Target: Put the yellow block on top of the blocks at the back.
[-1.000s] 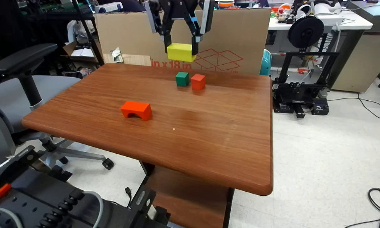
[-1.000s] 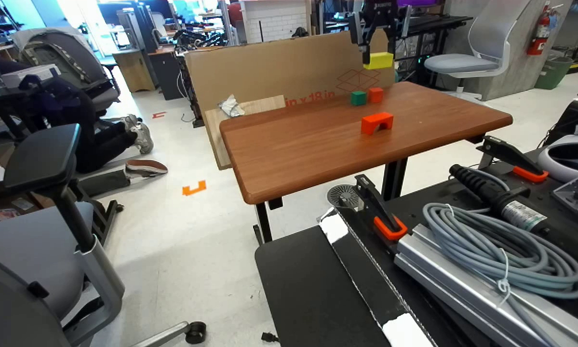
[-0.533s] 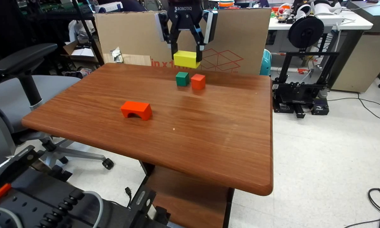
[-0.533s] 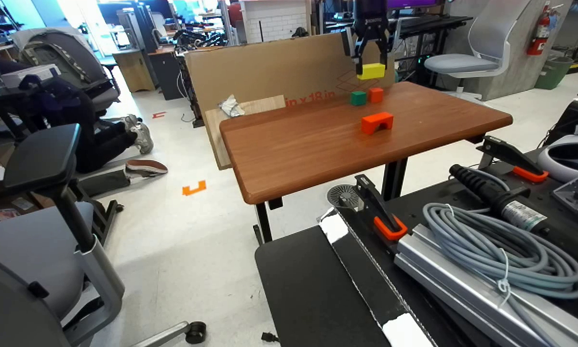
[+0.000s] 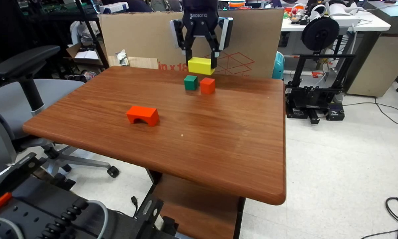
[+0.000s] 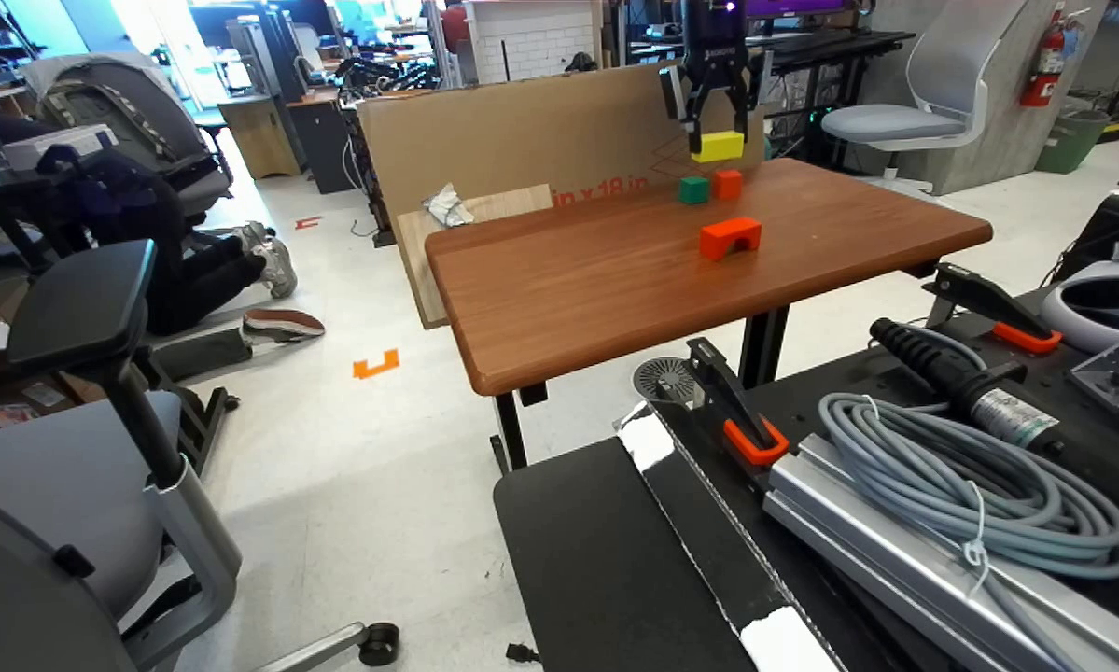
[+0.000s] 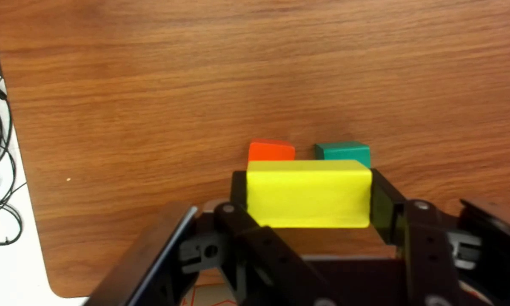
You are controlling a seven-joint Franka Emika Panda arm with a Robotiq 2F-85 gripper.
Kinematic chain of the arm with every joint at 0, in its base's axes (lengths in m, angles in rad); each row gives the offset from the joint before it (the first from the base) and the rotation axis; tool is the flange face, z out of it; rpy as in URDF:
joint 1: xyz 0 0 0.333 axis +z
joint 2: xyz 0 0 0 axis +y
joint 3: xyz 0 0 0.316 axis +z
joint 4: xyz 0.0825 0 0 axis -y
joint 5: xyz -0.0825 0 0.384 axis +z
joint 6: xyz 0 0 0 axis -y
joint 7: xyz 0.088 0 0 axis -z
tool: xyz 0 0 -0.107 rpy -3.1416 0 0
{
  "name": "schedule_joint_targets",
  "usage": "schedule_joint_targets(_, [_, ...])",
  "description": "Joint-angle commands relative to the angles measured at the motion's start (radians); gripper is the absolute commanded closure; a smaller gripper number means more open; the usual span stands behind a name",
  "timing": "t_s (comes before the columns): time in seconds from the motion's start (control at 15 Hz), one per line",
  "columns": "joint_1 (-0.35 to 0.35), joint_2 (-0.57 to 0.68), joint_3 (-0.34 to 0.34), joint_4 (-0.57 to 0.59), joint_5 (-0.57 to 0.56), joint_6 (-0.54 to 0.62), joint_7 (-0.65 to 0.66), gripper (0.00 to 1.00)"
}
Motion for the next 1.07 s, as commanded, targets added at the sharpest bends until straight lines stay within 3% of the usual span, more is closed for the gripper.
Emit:
schedule_joint_targets(0.0, [0.014, 0.05, -0.01, 0.082, -0.009, -0.06, 0.016, 0.58])
schedule_joint_targets(0.67, [0.022, 0.092, -0.011, 0.12, -0.013, -0.123, 0.023, 0.58])
schedule_joint_targets(0.73, [0.022, 0.093, -0.012, 0.124, -0.013, -0.136, 0.025, 0.42])
schedule_joint_targets(0.8, [0.021, 0.09, -0.011, 0.122, -0.011, -0.141, 0.027, 0.08])
schedule_joint_targets(1.0, [0.016, 0.037, -0.007, 0.063, -0.008, -0.106, 0.017, 0.0])
